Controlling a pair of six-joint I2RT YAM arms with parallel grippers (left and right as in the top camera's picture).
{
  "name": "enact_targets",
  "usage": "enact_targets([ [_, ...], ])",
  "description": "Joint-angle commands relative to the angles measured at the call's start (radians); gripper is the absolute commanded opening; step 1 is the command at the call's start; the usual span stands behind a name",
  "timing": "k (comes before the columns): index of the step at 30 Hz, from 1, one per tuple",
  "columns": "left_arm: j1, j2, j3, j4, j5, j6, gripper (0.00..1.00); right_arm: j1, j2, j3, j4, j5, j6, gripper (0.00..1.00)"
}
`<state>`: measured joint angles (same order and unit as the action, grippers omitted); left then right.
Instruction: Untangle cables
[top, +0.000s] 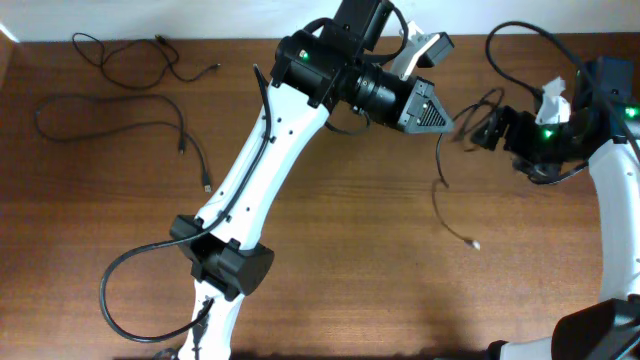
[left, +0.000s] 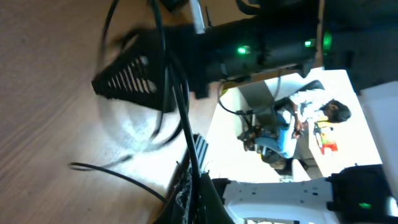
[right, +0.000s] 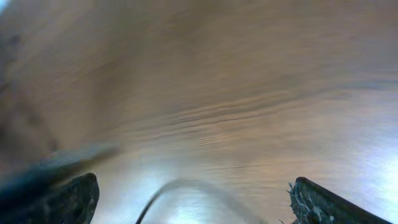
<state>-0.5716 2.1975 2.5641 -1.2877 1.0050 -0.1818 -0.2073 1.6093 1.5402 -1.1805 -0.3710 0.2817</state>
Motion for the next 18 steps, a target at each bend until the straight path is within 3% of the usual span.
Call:
enact_targets([
  [1,0.042,-0.006,0.003,-0.001,0.091,-0.008,0.00,0.002,0.004,-0.006,-0.002,0.209,0.076,0.99],
  [9,0.239,-0.006,0.003,-0.127,-0.189,-0.008,0.00,-0.001,0.004,-0.006,-0.064,0.392,0.106,0.99],
  [18,0.323,-0.006,0.003,-0.231,-0.690,-0.009,0.00,-0.120,0.004,-0.006,-0.083,0.294,0.145,0.98],
])
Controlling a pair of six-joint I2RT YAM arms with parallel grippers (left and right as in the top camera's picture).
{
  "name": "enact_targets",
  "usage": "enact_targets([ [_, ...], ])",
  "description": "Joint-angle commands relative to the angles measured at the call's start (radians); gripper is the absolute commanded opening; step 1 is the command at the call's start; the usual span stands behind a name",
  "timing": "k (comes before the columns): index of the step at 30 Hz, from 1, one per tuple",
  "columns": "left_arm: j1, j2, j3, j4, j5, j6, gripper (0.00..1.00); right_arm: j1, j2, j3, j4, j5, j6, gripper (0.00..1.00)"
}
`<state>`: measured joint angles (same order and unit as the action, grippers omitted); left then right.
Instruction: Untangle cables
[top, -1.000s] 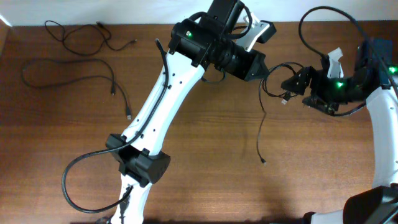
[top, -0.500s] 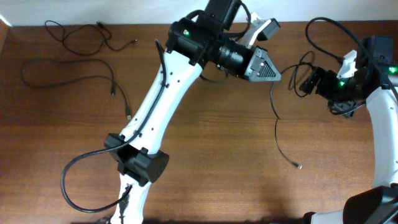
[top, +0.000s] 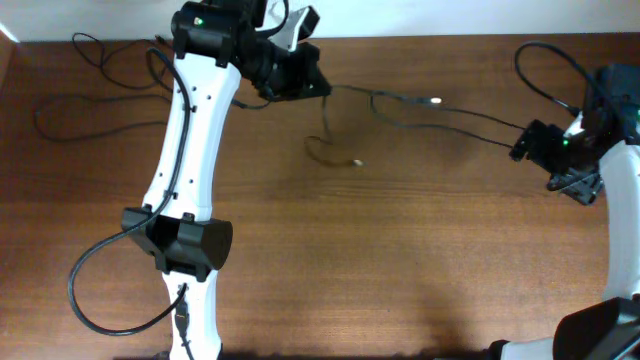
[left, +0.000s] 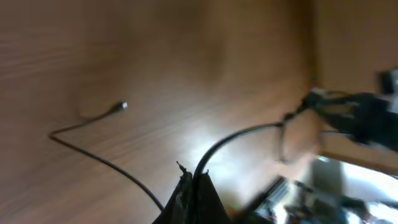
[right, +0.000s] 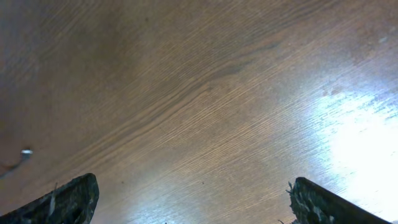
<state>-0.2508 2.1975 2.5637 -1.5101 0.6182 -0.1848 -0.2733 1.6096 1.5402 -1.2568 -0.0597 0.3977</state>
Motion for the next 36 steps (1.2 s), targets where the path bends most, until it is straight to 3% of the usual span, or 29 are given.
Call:
enact_targets([
  [1,0.000,-0.005,0.004,-0.013,-0.385,-0.013,0.00,-0.070,0.003,-0.006,-0.011,-0.048,0.026,0.98],
  [5,-0.014,-0.005,0.004,-0.024,-0.488,-0.035,0.00,-0.111,0.003,-0.006,-0.010,-0.287,-0.092,0.99],
  [9,-0.040,-0.005,0.004,-0.010,-0.488,-0.035,0.00,-0.116,0.003,-0.006,-0.014,-0.739,-0.327,0.99],
  [12,-0.060,-0.005,0.003,0.011,-0.551,-0.035,0.00,-0.117,0.003,-0.006,-0.022,-0.940,-0.380,0.99],
  [17,-0.068,-0.004,0.003,-0.038,-0.983,-0.035,0.00,-0.164,0.003,-0.006,-0.012,-0.774,-0.326,0.98],
  [22,-0.053,-0.005,0.003,-0.049,-1.169,-0.035,0.00,-0.219,0.003,-0.006,-0.030,-0.336,-0.148,0.98],
  [26,-0.042,-0.004,0.003,-0.050,-1.164,-0.077,0.00,-0.248,0.003,-0.006,-0.069,-0.138,-0.045,0.99],
  [30,-0.041,-0.004,0.003,-0.047,-1.085,-0.080,0.00,-0.250,0.003,-0.006,-0.077,-0.166,-0.019,0.98],
  [33,-0.048,-0.004,0.003,-0.027,-0.882,-0.020,0.00,-0.250,0.003,-0.006,-0.077,-0.257,-0.033,0.98],
  [36,-0.064,-0.005,0.003,0.023,-0.517,0.192,0.00,-0.250,0.003,-0.006,-0.074,-0.417,-0.157,0.98],
])
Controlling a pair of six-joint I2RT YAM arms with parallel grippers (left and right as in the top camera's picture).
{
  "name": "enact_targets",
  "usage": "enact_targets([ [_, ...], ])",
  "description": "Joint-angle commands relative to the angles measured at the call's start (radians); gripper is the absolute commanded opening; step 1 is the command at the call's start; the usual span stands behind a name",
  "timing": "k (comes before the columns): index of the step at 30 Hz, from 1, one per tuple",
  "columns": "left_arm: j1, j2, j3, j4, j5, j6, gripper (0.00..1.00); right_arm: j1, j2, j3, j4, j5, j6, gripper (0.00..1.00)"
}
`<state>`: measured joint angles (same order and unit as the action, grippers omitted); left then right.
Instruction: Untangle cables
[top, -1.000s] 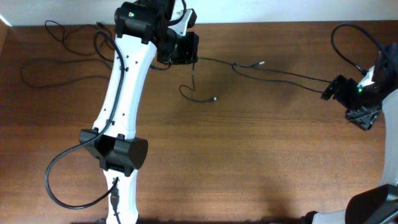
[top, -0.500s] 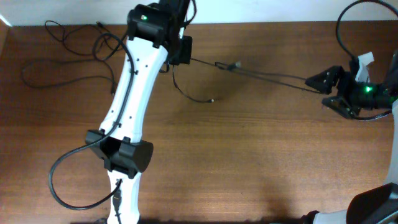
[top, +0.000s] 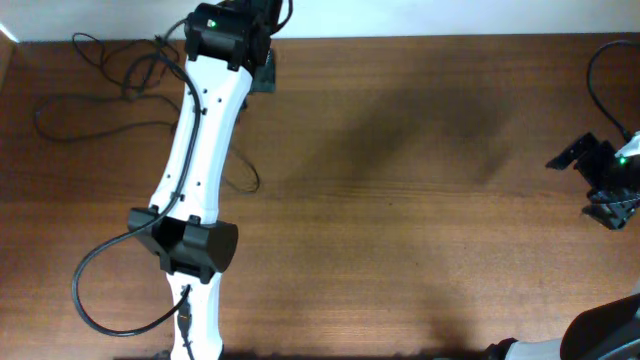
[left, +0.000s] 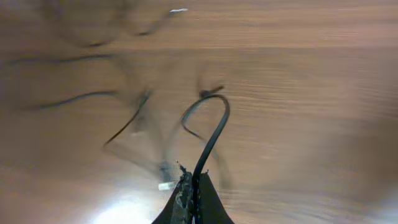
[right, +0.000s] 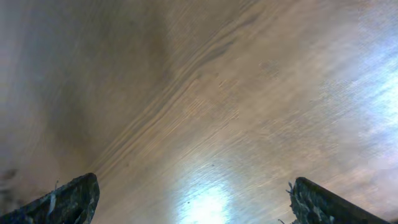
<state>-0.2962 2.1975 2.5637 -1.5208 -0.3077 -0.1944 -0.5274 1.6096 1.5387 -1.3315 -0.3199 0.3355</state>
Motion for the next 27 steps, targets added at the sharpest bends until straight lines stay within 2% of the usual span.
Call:
enact_targets([
  [1,-0.026,-0.005,0.003,0.043,0.594,0.281,0.00,0.004,0.003,-0.004,0.000,-0.198,-0.123,0.99],
  [3,-0.036,-0.005,0.003,0.053,1.083,0.447,0.00,0.010,0.003,-0.004,-0.003,-0.308,-0.185,0.98],
  [5,-0.043,-0.005,0.003,0.055,1.374,0.541,0.00,0.025,0.003,-0.004,-0.004,-0.374,-0.219,0.98],
  [7,-0.050,-0.004,0.003,0.074,1.555,0.556,0.00,0.056,0.003,-0.004,-0.004,-0.407,-0.235,0.98],
  [12,-0.076,-0.005,0.003,0.089,1.614,0.514,0.00,0.148,0.003,-0.004,0.015,-0.407,-0.235,0.98],
  [14,-0.081,-0.005,0.003,0.124,1.559,0.493,0.00,0.184,0.003,-0.004,0.030,-0.407,-0.234,0.98],
  [17,-0.081,-0.005,0.003,0.137,1.437,0.388,0.00,0.219,0.003,-0.004,0.035,-0.407,-0.235,0.98],
  [20,-0.084,-0.005,0.003,0.152,1.423,0.359,0.00,0.247,0.003,-0.004,0.057,-0.415,-0.258,0.98],
  [23,-0.082,-0.005,0.003,0.166,1.324,0.212,0.00,0.245,0.003,0.000,0.077,-0.528,-0.341,0.98],
  [27,-0.105,-0.005,0.003,0.122,1.320,0.209,0.00,0.225,0.000,0.012,0.090,-0.706,-0.457,0.99],
])
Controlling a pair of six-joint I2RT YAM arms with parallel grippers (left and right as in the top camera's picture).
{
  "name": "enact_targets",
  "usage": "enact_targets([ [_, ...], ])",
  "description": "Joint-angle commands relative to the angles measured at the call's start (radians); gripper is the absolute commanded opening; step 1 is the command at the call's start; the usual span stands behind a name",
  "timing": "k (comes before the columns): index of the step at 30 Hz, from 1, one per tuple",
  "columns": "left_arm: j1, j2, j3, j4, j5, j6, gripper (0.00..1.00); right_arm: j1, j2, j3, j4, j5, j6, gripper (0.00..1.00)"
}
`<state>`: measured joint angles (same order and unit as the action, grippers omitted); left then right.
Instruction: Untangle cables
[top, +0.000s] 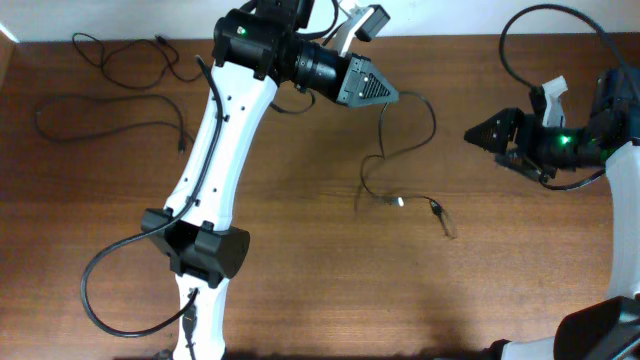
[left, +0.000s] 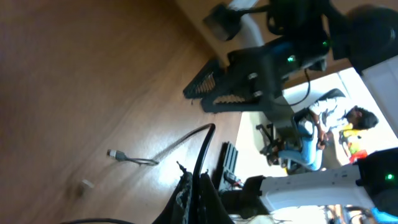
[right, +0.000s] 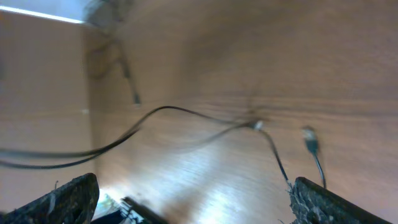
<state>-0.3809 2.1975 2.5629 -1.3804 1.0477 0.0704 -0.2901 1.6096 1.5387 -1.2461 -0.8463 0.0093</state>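
Observation:
A thin black cable (top: 421, 118) hangs from my left gripper (top: 390, 94), which is shut on it at the back of the table, right of centre. The cable loops down to the wood and ends in two small plugs (top: 398, 202) lying side by side. In the left wrist view the fingers (left: 186, 198) pinch the cable (left: 206, 148), which curves off to a plug (left: 113, 153). My right gripper (top: 474, 134) is open to the right of the loop, pointing left and apart from it. Its wrist view shows the cable (right: 180, 112) and plugs (right: 309, 139) ahead.
Two more black cables lie spread at the far left, one (top: 130, 62) along the back edge and one (top: 110, 125) below it. The left arm's white links (top: 215, 160) cross the table's left half. The brown wooden table (top: 330, 290) fills the view.
My left gripper was at the back left by the spread cables. It now points right past the centre, with the cable dangling. My right gripper has moved in from the right edge.
At first both grippers stood close together at the back right with the cable between them. Then the left was at the back left and the cable stretched across towards the right gripper. Later the left was by the far-left cables, the right at the edge. Now they face again.

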Motion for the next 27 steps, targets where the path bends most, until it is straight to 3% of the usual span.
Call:
enact_targets([
  [1,-0.026,-0.006,0.004,-0.019,-0.035,-0.056,0.00,-0.012,-0.003,0.012,0.004,-0.190,-0.138,0.99],
  [3,-0.041,-0.006,0.004,-0.007,-0.069,-0.056,0.00,-0.010,-0.008,0.012,0.002,-0.190,-0.138,0.98],
  [6,-0.055,-0.006,0.004,0.018,-0.242,-0.139,0.00,-0.010,-0.024,0.012,-0.014,-0.198,-0.174,0.98],
  [8,-0.061,-0.006,0.004,0.019,-0.248,-0.150,0.00,-0.010,-0.042,0.012,-0.018,-0.196,-0.199,0.98],
  [15,-0.071,-0.006,0.004,0.019,-0.129,-0.206,0.00,-0.010,-0.089,0.012,-0.018,-0.194,-0.306,0.98],
  [19,-0.070,-0.006,0.004,0.015,0.042,-0.235,0.00,0.025,-0.091,0.012,-0.021,-0.193,-0.427,0.98],
  [27,-0.071,-0.007,0.004,0.011,0.230,-0.235,0.00,0.095,-0.090,0.012,0.071,-0.134,-0.443,0.98],
])
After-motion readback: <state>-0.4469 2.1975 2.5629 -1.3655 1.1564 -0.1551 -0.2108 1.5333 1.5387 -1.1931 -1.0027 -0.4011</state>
